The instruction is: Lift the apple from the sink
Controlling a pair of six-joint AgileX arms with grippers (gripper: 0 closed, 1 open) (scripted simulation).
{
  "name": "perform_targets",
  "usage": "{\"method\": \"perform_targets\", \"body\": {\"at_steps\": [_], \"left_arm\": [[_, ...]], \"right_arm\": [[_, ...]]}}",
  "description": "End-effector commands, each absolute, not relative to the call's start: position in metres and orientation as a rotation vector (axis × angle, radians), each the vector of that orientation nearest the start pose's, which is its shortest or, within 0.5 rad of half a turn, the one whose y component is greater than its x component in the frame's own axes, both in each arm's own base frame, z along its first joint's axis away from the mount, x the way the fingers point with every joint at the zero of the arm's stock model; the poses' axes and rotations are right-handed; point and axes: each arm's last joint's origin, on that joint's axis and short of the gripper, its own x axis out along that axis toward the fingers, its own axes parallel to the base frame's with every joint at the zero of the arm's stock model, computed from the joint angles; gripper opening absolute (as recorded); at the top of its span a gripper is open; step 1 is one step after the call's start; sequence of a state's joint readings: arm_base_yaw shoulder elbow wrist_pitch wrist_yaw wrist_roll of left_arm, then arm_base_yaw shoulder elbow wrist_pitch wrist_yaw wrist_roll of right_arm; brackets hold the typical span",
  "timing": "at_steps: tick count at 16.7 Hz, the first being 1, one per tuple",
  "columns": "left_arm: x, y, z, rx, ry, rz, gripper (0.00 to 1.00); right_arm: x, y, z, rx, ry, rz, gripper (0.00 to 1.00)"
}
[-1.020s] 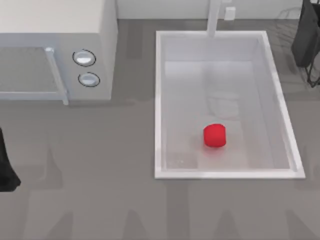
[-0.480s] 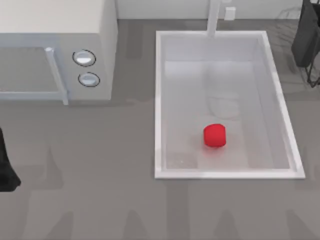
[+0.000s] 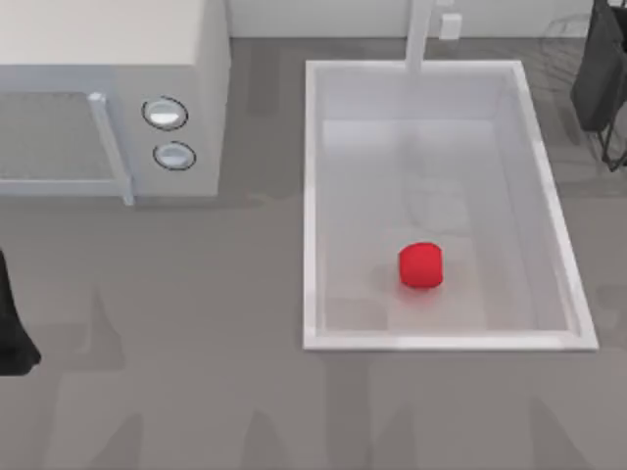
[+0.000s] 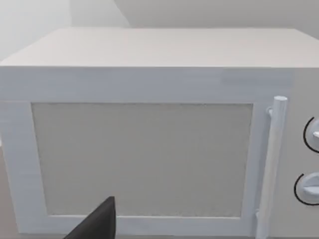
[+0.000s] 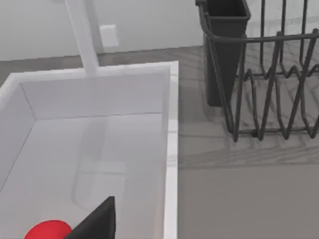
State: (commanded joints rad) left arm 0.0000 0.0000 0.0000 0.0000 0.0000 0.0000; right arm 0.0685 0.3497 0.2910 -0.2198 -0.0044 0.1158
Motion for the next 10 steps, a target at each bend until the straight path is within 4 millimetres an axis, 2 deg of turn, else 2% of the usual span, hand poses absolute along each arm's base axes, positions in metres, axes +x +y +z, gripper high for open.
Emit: {"method": "perform_targets", "body": {"at_steps": [3, 5, 8, 10], "left_arm": [[0.106, -0.001, 0.160, 0.000, 0.000, 0.000, 1.00], [0.106, -0.001, 0.160, 0.000, 0.000, 0.000, 1.00], [0.106, -0.001, 0.160, 0.000, 0.000, 0.000, 1.00], [0.106, -0.001, 0.160, 0.000, 0.000, 0.000, 1.00]], "right_arm": [[0.145, 0.017, 0.242, 0.156, 0.471, 0.079, 1.00], [0.170, 0.027, 0.263, 0.183, 0.608, 0.088, 1.00], [0.219, 0.050, 0.286, 0.204, 0.825, 0.089, 1.00], [0.258, 0.071, 0.290, 0.201, 0.970, 0.081, 1.00]]}}
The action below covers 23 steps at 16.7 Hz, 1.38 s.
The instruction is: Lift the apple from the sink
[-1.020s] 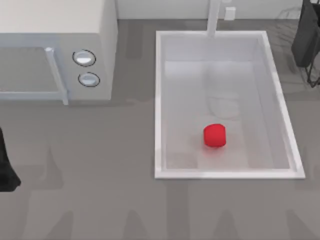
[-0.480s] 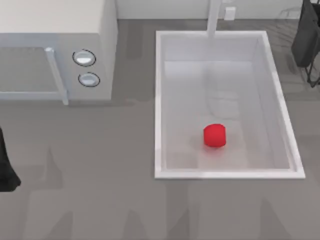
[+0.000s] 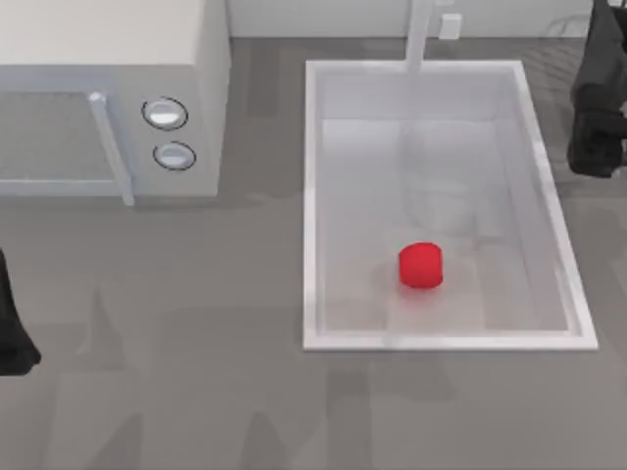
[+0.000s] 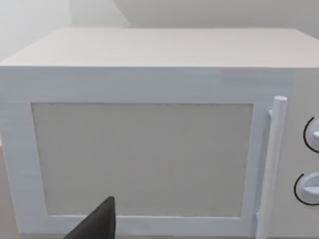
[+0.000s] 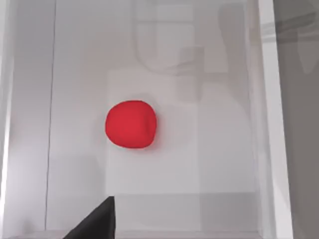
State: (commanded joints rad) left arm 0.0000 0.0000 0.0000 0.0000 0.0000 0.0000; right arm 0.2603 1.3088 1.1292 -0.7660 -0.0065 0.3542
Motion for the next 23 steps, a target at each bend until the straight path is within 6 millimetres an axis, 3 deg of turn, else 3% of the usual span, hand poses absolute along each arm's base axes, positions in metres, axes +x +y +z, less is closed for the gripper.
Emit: {"method": "perform_targets", "body": {"at_steps": [4, 9, 13, 20, 23], "left_arm": [[0.106, -0.001, 0.160, 0.000, 0.000, 0.000, 1.00], [0.106, -0.001, 0.160, 0.000, 0.000, 0.000, 1.00], [0.106, -0.001, 0.160, 0.000, 0.000, 0.000, 1.00], [0.106, -0.001, 0.160, 0.000, 0.000, 0.000, 1.00], [0.106, -0.001, 0.160, 0.000, 0.000, 0.000, 1.00]], "right_arm": [[0.334, 0.122, 0.267, 0.158, 1.235, 0.050, 1.00], [0.395, 0.180, 0.203, 0.069, 1.467, 0.010, 1.00], [0.412, 0.204, 0.165, 0.016, 1.558, -0.006, 1.00], [0.415, 0.205, 0.158, 0.012, 1.571, -0.012, 1.00], [0.418, 0.207, 0.133, 0.010, 1.576, -0.013, 1.00]]}}
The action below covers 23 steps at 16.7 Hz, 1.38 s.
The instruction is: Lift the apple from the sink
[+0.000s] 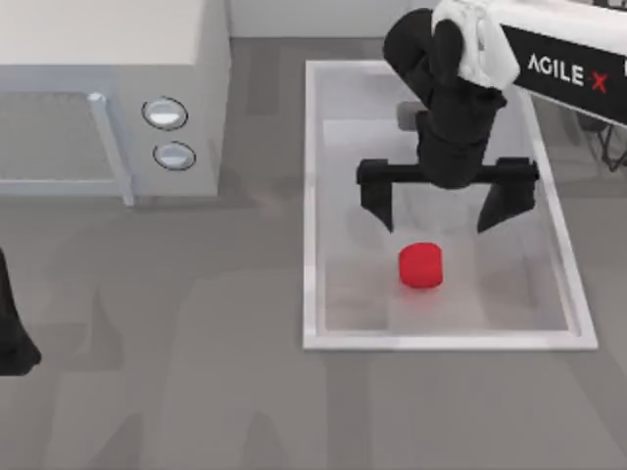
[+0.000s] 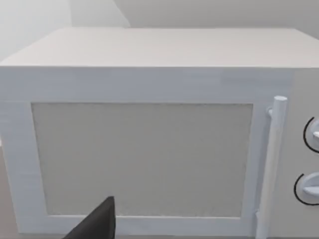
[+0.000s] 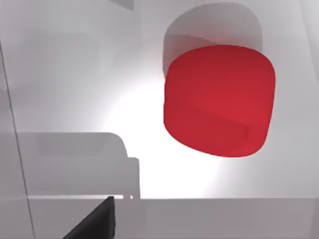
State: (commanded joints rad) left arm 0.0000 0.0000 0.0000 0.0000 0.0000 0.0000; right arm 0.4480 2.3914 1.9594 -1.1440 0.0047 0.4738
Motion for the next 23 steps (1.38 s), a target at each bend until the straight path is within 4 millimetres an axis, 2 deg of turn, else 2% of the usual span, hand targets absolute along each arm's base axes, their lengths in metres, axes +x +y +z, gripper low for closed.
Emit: {"method": "perform_targets", "body": {"at_steps": [6, 8, 10, 13, 23], "left_arm": [[0.106, -0.001, 0.160, 0.000, 0.000, 0.000, 1.00], [0.106, -0.001, 0.160, 0.000, 0.000, 0.000, 1.00], [0.106, -0.001, 0.160, 0.000, 0.000, 0.000, 1.00], [0.106, -0.001, 0.160, 0.000, 0.000, 0.000, 1.00], [0.106, -0.001, 0.160, 0.000, 0.000, 0.000, 1.00]], "right_arm": [[0.420, 0.209, 0.041, 0.013, 1.561, -0.005, 1.00], [0.416, 0.208, 0.017, 0.010, 1.565, -0.006, 1.00], [0.414, 0.207, 0.006, 0.008, 1.571, -0.008, 1.00], [0.414, 0.207, 0.006, 0.008, 1.571, -0.008, 1.00], [0.414, 0.207, 0.006, 0.008, 1.571, -0.008, 0.25]]}}
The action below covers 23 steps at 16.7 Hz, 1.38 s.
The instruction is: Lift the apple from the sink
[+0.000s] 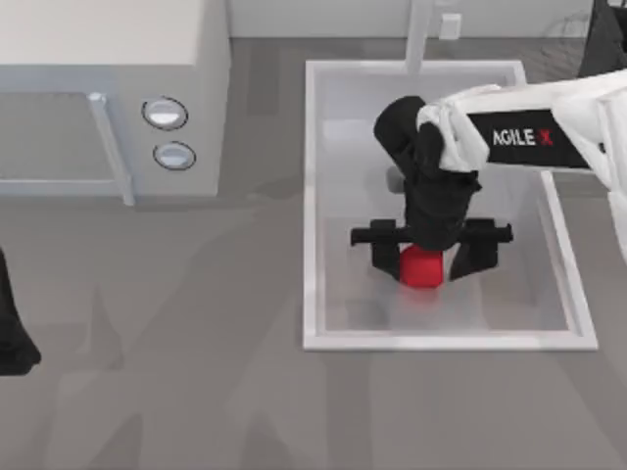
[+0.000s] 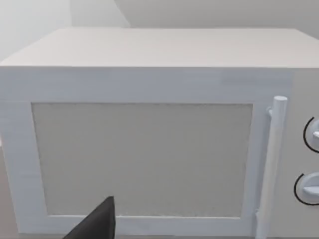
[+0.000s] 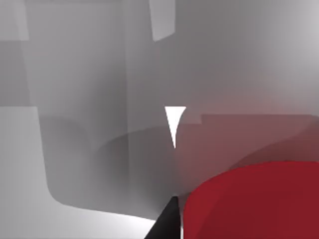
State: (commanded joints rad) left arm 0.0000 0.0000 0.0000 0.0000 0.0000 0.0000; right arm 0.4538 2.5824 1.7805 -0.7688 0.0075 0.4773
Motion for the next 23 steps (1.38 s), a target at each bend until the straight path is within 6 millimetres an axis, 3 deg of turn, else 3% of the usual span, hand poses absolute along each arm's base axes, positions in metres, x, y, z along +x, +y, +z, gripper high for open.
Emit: {"method": "perform_targets", "body": {"at_steps": [3, 11, 12, 15, 18, 20, 23], "left_arm": [[0.106, -0.001, 0.160, 0.000, 0.000, 0.000, 1.00], [0.106, -0.001, 0.160, 0.000, 0.000, 0.000, 1.00], [0.106, -0.001, 0.160, 0.000, 0.000, 0.000, 1.00], [0.106, -0.001, 0.160, 0.000, 0.000, 0.000, 1.00], [0.106, -0.001, 0.160, 0.000, 0.000, 0.000, 1.00], [0.106, -0.001, 0.160, 0.000, 0.000, 0.000, 1.00], [0.106, -0.001, 0.160, 0.000, 0.000, 0.000, 1.00]], "right_arm": [[0.414, 0.207, 0.006, 0.008, 1.571, -0.008, 0.02], [0.414, 0.207, 0.006, 0.008, 1.571, -0.008, 0.00], [0.419, 0.208, 0.035, 0.002, 1.524, -0.002, 0.00], [0.422, 0.210, 0.039, 0.000, 1.530, -0.004, 0.00], [0.432, 0.216, 0.061, -0.006, 1.545, -0.010, 0.00], [0.441, 0.222, 0.089, -0.008, 1.550, -0.012, 0.00], [0.449, 0.226, 0.148, -0.005, 1.543, -0.009, 0.00]]}}
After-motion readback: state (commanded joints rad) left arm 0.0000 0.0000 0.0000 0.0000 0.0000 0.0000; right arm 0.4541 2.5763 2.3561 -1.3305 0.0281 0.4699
